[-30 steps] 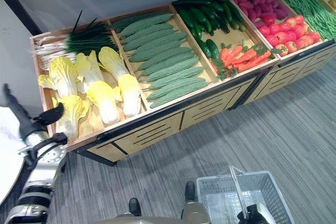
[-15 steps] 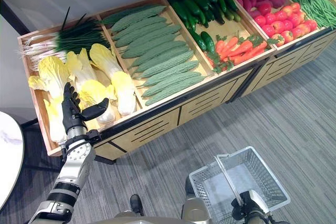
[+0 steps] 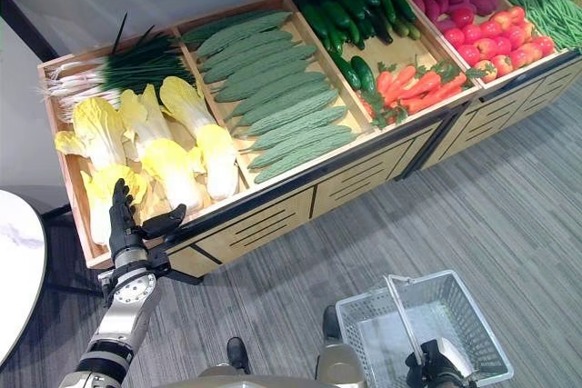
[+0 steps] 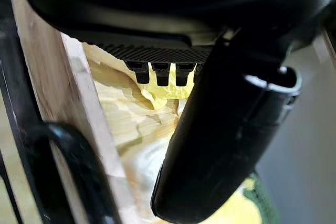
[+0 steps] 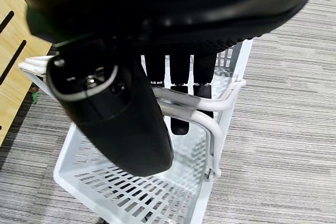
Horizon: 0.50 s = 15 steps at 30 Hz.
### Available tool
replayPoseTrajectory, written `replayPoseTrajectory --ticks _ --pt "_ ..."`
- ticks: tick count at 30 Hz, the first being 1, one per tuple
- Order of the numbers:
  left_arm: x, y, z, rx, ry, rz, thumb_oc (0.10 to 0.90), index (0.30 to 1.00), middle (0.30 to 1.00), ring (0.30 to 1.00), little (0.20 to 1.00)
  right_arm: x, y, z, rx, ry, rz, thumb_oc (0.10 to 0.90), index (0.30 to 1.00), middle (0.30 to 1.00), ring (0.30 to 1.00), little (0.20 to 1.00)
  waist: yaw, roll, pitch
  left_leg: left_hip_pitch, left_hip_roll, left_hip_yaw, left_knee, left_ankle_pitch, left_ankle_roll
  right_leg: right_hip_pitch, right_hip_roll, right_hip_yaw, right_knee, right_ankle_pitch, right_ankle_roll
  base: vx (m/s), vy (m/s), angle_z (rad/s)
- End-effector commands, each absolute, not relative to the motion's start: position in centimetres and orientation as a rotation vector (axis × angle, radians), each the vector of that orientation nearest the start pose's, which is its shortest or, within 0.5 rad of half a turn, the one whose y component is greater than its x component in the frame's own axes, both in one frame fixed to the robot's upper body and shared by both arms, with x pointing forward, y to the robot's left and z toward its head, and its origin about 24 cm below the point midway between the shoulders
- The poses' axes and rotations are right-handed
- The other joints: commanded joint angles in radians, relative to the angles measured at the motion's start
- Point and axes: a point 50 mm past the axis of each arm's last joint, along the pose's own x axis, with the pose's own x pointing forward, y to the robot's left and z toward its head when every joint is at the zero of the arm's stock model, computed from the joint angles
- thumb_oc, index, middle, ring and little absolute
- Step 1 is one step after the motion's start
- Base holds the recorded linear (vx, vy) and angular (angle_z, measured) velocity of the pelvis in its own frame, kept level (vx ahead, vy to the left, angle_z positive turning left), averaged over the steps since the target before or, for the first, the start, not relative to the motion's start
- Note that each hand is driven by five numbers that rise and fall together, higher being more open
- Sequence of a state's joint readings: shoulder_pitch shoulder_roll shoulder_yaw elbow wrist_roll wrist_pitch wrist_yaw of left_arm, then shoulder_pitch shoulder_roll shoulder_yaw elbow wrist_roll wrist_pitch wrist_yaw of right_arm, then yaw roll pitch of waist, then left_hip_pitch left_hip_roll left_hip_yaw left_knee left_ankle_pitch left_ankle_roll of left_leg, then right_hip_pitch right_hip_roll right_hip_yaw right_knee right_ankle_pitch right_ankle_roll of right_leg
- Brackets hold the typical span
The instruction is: Get the vegetables into the basket
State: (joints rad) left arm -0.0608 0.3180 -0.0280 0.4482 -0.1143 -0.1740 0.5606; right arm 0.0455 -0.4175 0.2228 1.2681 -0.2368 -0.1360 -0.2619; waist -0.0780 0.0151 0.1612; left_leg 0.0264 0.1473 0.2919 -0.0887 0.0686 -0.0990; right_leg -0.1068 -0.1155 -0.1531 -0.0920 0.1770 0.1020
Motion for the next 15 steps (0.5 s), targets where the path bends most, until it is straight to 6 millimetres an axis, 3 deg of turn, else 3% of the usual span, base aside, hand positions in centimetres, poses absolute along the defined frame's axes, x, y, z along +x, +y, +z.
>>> replayPoseTrajectory --ticks 1,15 --pt "27.3 26.4 4.3 0.411 -0.081 0.584 0.9 1.0 1.0 1.0 1.0 8.2 -30.2 -13.7 -0.867 1.094 -0.077 0.4 0.3 0.3 0.3 0.3 -0.006 -0.067 -0.034 0.012 0.03 -0.052 0.001 -0.009 -0.051 0.033 -0.062 0.015 0.005 -0.035 0.086 0.0 0.0 0.0" --pt "30.1 26.0 4.0 0.564 0.015 0.545 0.9 1.0 1.0 1.0 1.0 9.2 -30.2 -13.5 -0.901 1.08 -0.033 0.4 0.3 0.3 0.3 0.3 -0.039 -0.069 -0.039 0.021 0.035 -0.027 0.001 -0.014 -0.053 0.018 -0.05 0.046 0.005 -0.033 0.083 0.01 0.003 -0.05"
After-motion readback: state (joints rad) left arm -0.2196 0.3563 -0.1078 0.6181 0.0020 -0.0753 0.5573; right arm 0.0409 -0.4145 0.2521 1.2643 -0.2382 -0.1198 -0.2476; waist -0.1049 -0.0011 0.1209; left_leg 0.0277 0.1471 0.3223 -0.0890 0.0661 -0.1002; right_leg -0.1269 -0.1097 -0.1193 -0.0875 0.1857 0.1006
